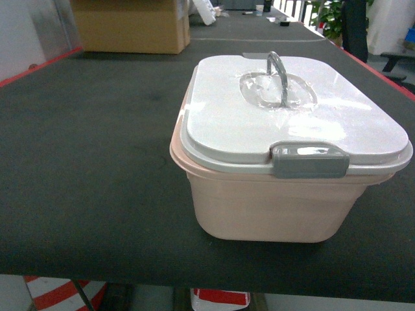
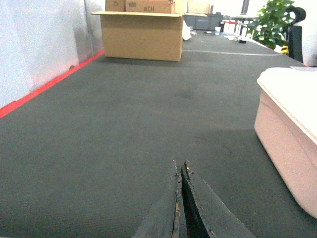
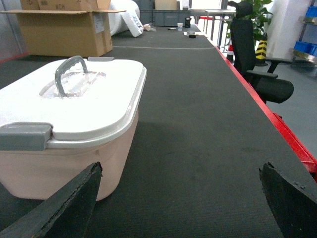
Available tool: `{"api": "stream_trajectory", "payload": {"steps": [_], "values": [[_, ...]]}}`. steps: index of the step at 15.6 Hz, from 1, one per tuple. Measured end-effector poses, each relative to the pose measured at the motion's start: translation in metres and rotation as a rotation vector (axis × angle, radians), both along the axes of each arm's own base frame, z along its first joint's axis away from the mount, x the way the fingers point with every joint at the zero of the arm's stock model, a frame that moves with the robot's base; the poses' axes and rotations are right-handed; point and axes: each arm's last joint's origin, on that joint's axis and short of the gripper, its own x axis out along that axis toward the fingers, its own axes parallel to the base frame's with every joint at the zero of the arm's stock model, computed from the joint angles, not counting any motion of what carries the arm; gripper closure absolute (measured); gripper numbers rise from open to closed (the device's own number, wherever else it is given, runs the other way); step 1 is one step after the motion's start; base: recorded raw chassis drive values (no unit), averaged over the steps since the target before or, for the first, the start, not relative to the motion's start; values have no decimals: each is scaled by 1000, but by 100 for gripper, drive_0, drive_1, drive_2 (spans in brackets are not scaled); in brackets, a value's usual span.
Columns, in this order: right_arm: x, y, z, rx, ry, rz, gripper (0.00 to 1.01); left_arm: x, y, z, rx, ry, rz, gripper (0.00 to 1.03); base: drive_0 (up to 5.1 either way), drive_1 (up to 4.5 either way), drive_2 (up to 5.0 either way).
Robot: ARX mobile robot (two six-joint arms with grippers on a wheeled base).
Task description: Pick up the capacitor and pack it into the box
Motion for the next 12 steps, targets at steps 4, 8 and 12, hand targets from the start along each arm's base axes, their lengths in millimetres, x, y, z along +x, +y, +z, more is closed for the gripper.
{"api": "stream_trajectory", "payload": {"steps": [4,8,12], "values": [[0,0,0,0,0,0,3,-9,0,2,0,-7,0,101,0,0,0],[0,0,0,0,0,0,3,-16,0,2,0,-9,0,101,0,0,0],[0,0,0,0,0,0,3,-21,0,1,0,-6,0,101,0,0,0]]}}
